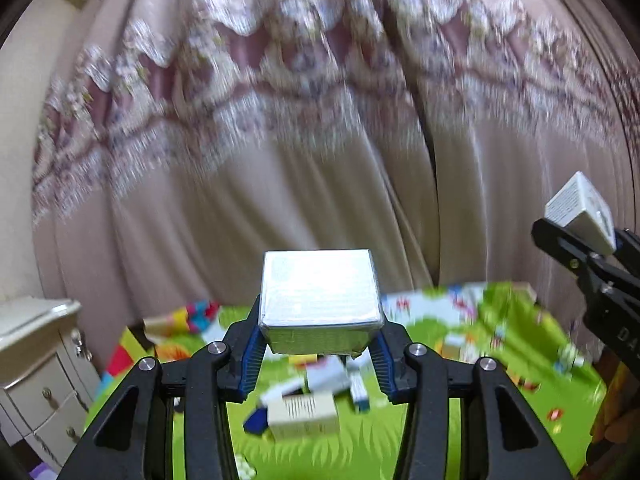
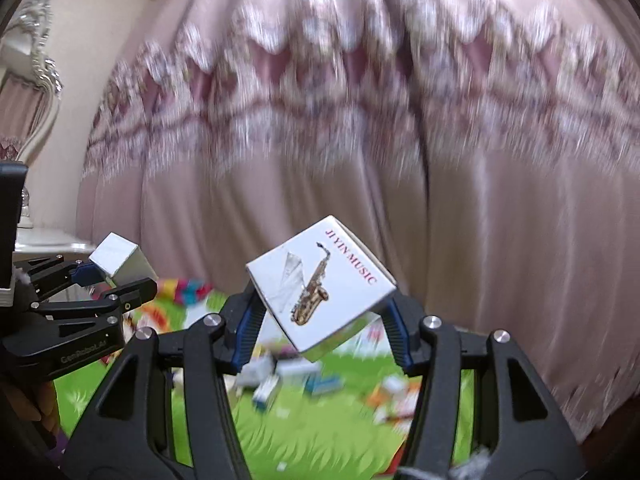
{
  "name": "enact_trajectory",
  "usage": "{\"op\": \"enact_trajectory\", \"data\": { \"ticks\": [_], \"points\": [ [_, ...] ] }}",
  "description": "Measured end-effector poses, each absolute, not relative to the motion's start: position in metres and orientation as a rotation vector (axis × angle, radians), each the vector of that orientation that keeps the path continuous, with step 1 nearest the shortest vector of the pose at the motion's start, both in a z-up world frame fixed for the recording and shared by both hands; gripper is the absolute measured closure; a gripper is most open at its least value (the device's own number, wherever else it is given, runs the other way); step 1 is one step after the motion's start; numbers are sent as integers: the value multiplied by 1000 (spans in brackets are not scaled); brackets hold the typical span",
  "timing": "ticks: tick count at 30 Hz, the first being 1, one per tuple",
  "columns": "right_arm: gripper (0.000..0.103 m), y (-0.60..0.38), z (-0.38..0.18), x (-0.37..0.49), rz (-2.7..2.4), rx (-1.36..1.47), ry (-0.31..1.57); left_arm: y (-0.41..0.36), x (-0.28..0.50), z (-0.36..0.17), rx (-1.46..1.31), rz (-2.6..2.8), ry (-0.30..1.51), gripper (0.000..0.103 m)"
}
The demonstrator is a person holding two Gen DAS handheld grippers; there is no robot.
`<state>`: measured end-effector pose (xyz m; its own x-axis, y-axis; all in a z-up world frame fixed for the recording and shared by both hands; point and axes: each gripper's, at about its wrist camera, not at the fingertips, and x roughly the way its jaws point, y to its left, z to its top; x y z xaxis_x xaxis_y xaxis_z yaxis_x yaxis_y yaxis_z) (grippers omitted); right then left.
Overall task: Organize rigid objects
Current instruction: 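Lift both held boxes up off the mat, then carry both boxes to the purple-rimmed bin and open both tools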
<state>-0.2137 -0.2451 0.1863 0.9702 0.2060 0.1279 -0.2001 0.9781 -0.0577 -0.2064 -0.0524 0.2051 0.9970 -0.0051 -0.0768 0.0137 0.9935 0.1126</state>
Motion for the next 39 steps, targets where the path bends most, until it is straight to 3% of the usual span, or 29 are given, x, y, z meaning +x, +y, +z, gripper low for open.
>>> {"op": "enact_trajectory", "data": {
  "ticks": [11, 30, 35, 38, 39],
  "points": [
    [45, -219, 219, -274, 165, -154, -349, -39, -237, 233, 69, 35, -58, 56],
    [44, -164, 218, -292, 387, -194, -288, 32, -274, 215, -5, 142, 12, 55],
    [44, -137, 214, -293, 534, -181, -223, 66, -287, 202, -42, 177, 102, 56],
    [44, -117, 207, -289, 628, -178, -158, 90, -295, 183, -40, 223, 176, 76],
    [44, -112, 204, -287, 650, -180, -137, 98, -298, 178, -46, 240, 197, 78]
  ]
}}
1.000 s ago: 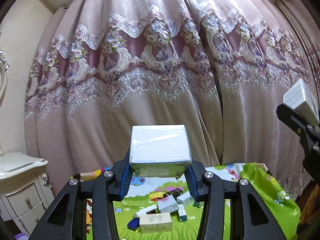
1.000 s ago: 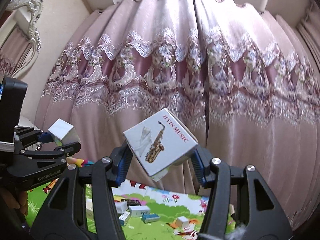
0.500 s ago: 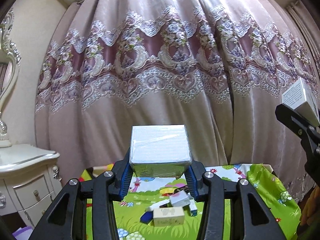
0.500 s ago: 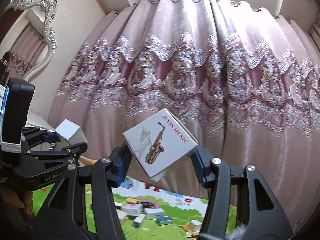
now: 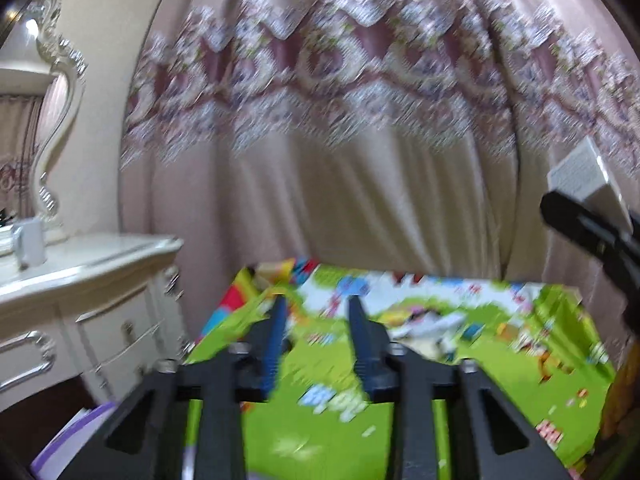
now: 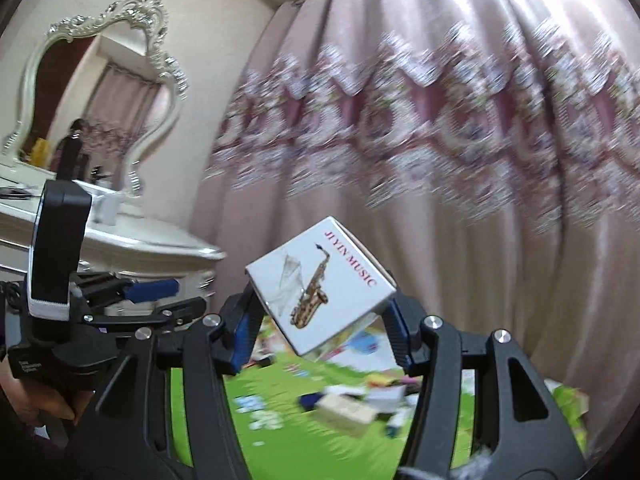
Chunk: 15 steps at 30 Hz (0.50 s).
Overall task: Organize rigid objects
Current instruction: 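Carry both boxes to the purple-rimmed bin and open both tools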
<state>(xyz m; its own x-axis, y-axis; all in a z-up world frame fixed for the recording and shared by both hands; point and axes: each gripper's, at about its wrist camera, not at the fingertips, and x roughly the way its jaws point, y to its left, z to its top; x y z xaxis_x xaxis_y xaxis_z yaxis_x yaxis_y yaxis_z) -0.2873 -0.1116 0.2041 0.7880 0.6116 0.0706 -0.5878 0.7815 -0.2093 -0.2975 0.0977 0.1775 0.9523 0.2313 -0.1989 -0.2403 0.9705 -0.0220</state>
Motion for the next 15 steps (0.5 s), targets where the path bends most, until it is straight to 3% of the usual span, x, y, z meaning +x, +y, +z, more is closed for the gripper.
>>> {"op": "enact_trajectory", "data": {
  "ticks": [2, 4, 5, 6, 8, 15],
  "points": [
    [44, -100, 198, -284, 693, -190, -97, 124, -306, 162, -85, 257, 257, 77],
    [44, -90, 191, -282, 727, -193, -67, 142, -303, 144, -120, 164, 394, 61],
    [44, -88, 189, -281, 737, -194, -54, 146, -303, 133, -133, 106, 467, 41],
    [44, -86, 188, -280, 744, -197, -47, 146, -306, 125, -137, 79, 497, 28],
    [44, -85, 183, -280, 744, -218, -45, 131, -314, 107, -122, -38, 577, 18],
    [44, -125, 183, -259, 626, -172, 10, 52, -276, 57, 26, -547, 881, 18]
  ]
}}
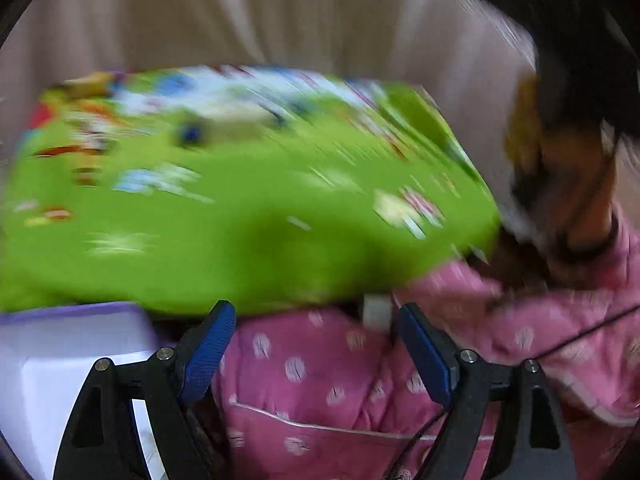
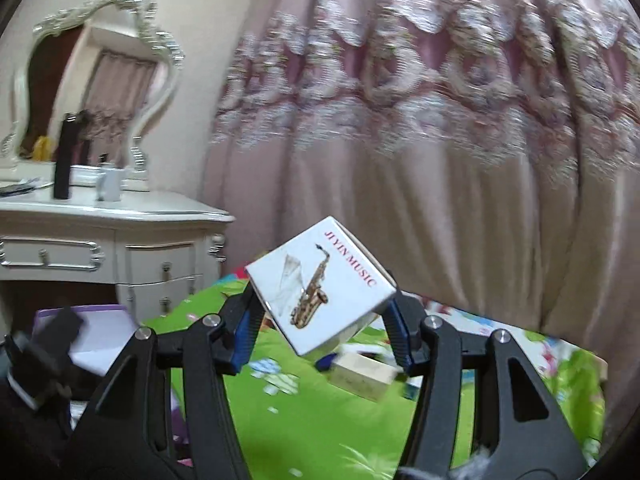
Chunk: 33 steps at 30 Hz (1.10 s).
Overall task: Organize rigid objects
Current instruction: 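Carry both boxes to the purple-rimmed bin and open both tools, then grasp a white text-printed box with right tool while left tool grasps a small white box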
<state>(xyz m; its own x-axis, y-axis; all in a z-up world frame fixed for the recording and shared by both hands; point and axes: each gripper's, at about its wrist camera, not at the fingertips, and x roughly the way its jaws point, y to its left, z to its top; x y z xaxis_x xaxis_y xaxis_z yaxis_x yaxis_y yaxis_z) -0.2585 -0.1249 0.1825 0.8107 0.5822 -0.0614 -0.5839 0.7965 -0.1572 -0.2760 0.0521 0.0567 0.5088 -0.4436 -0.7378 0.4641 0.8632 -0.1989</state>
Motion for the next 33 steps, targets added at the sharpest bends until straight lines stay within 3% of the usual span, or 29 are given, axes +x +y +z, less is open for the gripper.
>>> {"op": "enact_trajectory", "data": {
  "ticks": [5, 9, 17, 19, 20, 21, 28, 30, 32, 33],
  "points": [
    [44, -167, 184, -251, 507, -159, 7, 3, -243, 13, 130, -754, 1055, 18],
    [44, -195, 181, -240, 439, -127, 31, -16, -225, -2, 100, -810, 1120, 18],
    [44, -223, 182, -232, 394, -93, 38, -75, -195, -40, -37, -870, 1414, 18],
    [44, -229, 185, -231, 386, -88, 30, -82, -189, -44, 19, -748, 1404, 33],
    [44, -232, 186, -230, 381, -82, 27, -89, -187, -50, 83, -680, 1409, 48],
    [44, -236, 187, -229, 378, -73, 23, -92, -186, -55, 108, -644, 1420, 53],
    [44, -251, 185, -232, 362, -57, 15, -128, -192, -72, 242, -532, 1410, 51],
    [45, -255, 181, -229, 369, -42, 35, -134, -193, -72, 270, -536, 1409, 56],
    [74, -255, 175, -224, 364, -57, 66, -136, -201, -67, 278, -553, 1384, 60],
    [74, -255, 171, -216, 370, -74, 106, -136, -201, -66, 272, -559, 1378, 62]
  ]
}}
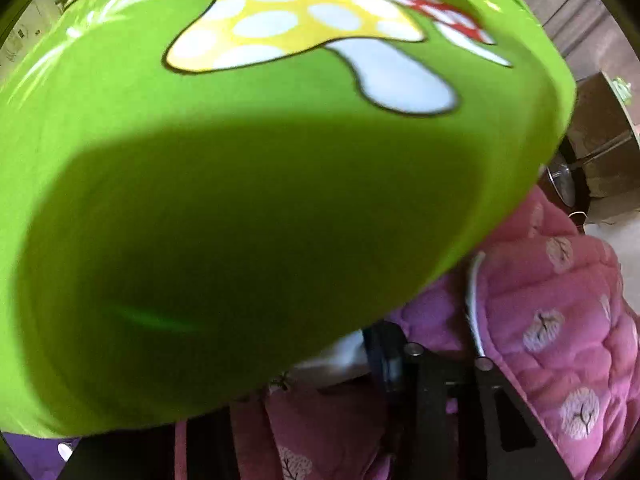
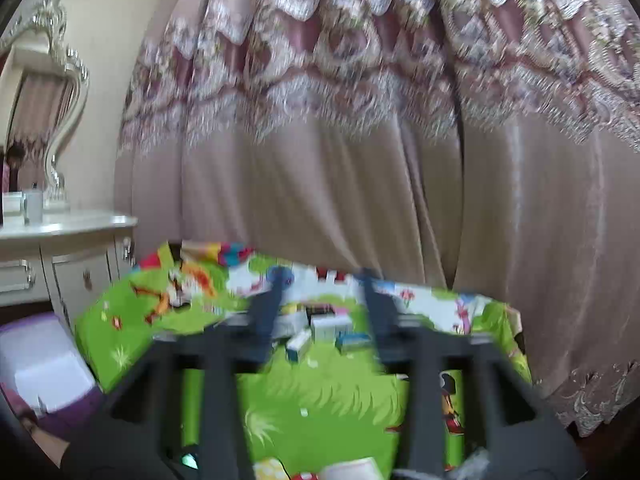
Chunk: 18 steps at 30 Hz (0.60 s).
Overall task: Organize rigid objects
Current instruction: 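Grasp a white text-printed box with right tool while left tool grasps a small white box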
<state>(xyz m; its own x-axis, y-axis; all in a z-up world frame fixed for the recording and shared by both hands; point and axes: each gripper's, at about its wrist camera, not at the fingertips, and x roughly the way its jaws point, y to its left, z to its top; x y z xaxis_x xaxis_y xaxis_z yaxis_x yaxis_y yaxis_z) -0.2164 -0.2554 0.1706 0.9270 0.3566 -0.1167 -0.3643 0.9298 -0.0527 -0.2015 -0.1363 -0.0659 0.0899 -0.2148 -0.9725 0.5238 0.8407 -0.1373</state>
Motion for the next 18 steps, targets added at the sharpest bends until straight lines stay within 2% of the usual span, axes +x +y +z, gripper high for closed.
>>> {"op": "enact_trajectory", "data": {
  "ticks": [4, 7, 9, 11, 14, 18],
  "points": [
    [73, -279, 145, -166, 397, -73, 307, -132, -210, -57, 239, -592, 1347, 64],
    [53, -324, 112, -120, 375, 25, 599, -130, -227, -39, 265, -615, 1294, 66],
    [45, -340, 94, -121, 330, -6, 650, -126, -234, -29, 244, -644, 1278, 67],
    [27, -350, 68, -127, 335, -41, 730, -116, -246, -17, 210, -685, 1260, 67],
    [26, -352, 33, -128, 371, -65, 819, -106, -258, 1, 147, -745, 1230, 67],
    [26, -358, 12, -111, 292, -76, 837, -74, -256, 24, 72, -741, 1181, 67]
  ]
}}
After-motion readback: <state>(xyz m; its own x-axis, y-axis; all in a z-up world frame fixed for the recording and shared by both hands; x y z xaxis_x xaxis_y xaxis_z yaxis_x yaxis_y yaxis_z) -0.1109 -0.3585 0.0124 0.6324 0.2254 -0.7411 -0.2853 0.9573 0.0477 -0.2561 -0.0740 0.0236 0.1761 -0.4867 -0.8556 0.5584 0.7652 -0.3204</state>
